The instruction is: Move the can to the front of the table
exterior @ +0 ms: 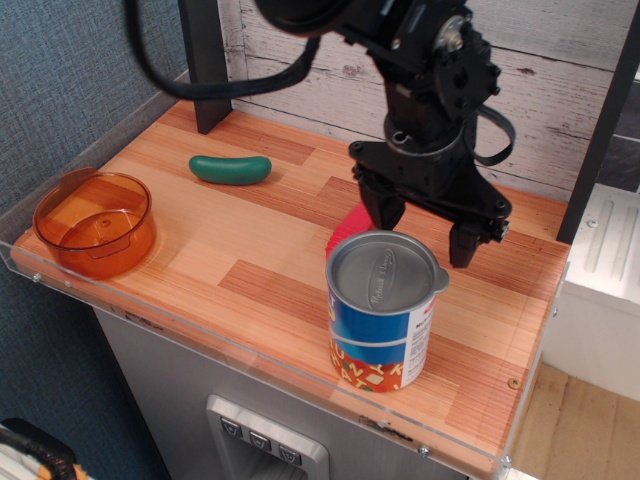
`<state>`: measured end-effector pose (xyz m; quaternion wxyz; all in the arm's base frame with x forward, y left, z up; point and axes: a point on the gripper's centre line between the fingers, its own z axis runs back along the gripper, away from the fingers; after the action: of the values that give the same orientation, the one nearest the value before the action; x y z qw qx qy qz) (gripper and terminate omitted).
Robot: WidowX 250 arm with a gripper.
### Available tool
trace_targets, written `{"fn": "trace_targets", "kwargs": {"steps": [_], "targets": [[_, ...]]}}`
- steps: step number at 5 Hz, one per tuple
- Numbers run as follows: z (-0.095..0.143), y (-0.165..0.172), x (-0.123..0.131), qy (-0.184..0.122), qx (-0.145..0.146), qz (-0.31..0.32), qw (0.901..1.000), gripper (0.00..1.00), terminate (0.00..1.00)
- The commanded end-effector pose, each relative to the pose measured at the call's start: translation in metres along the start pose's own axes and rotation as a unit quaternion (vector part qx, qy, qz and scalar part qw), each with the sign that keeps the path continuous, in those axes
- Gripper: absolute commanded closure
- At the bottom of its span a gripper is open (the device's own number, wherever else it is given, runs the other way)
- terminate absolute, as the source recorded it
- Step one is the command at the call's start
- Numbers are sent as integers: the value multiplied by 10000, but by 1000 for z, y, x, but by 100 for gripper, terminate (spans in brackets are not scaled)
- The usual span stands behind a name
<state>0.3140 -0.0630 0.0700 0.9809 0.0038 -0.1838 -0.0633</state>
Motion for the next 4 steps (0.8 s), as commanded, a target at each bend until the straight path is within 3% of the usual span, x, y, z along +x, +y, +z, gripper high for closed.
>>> {"fn": "trace_targets", "kwargs": {"steps": [1,4], "targets": [[13,6,27,-215,100,-111,9997,0,0],[18,-8,55,-1,-210,-91,9997,0,0]]}}
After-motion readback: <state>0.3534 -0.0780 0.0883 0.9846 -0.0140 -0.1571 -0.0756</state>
